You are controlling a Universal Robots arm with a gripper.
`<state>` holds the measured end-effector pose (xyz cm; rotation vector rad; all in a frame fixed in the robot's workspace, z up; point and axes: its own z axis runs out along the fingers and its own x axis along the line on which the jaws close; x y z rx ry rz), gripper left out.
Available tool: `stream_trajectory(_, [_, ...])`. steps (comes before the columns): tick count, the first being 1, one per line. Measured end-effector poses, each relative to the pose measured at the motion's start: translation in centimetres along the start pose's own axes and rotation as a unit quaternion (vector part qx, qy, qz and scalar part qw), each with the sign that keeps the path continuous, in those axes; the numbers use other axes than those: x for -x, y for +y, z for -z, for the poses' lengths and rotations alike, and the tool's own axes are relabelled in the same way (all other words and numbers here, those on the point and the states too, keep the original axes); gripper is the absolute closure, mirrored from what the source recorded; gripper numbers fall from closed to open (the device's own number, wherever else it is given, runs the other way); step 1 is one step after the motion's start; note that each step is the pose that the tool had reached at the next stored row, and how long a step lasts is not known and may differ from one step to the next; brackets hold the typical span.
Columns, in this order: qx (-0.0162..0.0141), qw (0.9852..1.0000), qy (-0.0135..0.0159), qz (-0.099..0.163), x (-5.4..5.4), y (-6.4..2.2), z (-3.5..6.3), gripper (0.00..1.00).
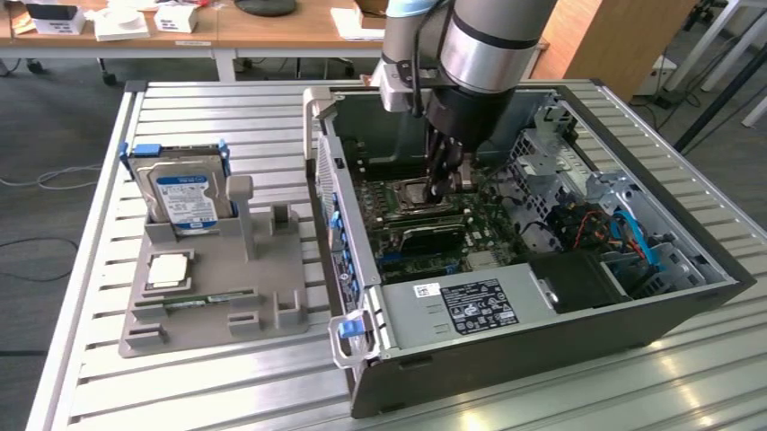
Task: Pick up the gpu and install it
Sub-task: 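Press down on the gpu until it lock into place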
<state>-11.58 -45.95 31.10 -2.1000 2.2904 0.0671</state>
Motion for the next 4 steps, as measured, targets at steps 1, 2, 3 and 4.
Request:
stream_trajectory(1, [0.0, 1.0, 0.0001, 0.0, 0.0, 0.0, 0.03, 0.89])
stream_trajectory(2, [0.0001, 1.0, 0.0001, 0.0, 0.0, 0.0, 0.04, 0.89])
stream_trajectory(3, [0.0, 1.0, 0.0001, 0.0, 0.0, 0.0, 0.04, 0.89])
stream_trajectory(4, [0.0, 1.0, 0.0002, 0.0, 0.0, 0.0, 0.05, 0.89])
